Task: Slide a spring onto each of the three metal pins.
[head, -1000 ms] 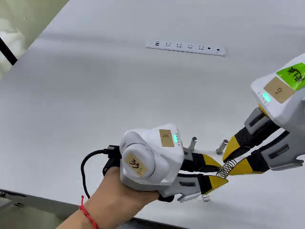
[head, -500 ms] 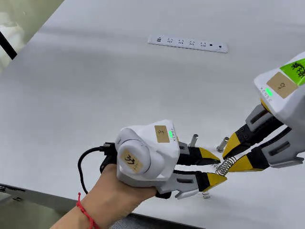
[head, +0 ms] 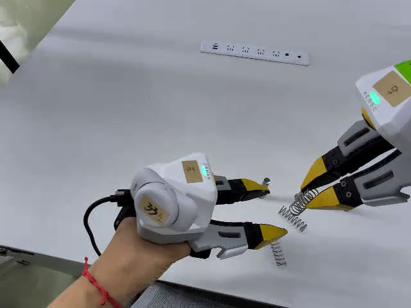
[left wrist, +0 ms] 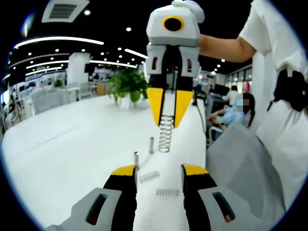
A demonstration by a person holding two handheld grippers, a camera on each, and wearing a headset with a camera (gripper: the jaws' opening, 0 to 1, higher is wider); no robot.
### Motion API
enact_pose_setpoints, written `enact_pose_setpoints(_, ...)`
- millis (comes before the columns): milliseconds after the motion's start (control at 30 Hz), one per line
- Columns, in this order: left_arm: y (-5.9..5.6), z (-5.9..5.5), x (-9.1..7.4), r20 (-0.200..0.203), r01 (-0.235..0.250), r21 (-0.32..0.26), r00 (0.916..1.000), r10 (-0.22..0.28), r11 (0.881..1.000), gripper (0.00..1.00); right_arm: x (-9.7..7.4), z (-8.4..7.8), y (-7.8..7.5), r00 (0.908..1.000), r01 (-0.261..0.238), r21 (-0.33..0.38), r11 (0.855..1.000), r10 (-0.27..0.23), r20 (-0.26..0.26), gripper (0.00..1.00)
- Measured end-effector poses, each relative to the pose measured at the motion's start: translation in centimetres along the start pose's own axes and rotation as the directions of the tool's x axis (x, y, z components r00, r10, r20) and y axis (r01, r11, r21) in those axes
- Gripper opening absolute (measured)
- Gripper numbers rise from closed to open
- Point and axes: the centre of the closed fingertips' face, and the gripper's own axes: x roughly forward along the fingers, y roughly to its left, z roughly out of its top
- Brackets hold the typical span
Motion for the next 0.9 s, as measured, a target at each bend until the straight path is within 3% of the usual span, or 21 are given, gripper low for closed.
enact_pose_setpoints(267, 1.9, -1.1, -1.1, -0.017, -0.048, -0.007, 0.9987, 0.048, 0.999, 0.51, 0.3, -0.3, -3.7, 0.9950, 0.098, 0.047, 0.994, -0.097, -0.023, 0.12)
enact_pose_setpoints(433, 2.4, -1.7, -1.4, -0.025, -0.057, -0.015, 0.9981, 0.056, 0.998, 0.60, 1.0, -0.5, -5.5, 0.9900, 0.139, 0.085, 0.987, -0.136, -0.037, 0.12)
enact_pose_setpoints(633, 2.8, -2.4, -1.5, -0.043, -0.050, -0.013, 0.9979, 0.049, 0.999, 0.69, 2.8, -1.4, -7.0, 0.9861, 0.155, 0.090, 0.984, -0.149, -0.074, 0.12)
enact_pose_setpoints(767, 3.2, -2.7, -1.5, -0.047, -0.054, -0.023, 0.9975, 0.053, 0.998, 0.77, 3.8, -1.6, -7.3, 0.9867, 0.149, 0.096, 0.984, -0.141, -0.081, 0.12)
enact_pose_setpoints(900, 3.1, -2.9, -1.5, -0.051, -0.046, -0.035, 0.9977, 0.044, 0.998, 0.79, 4.6, -1.7, -7.4, 0.9873, 0.144, 0.109, 0.984, -0.135, -0.084, 0.12)
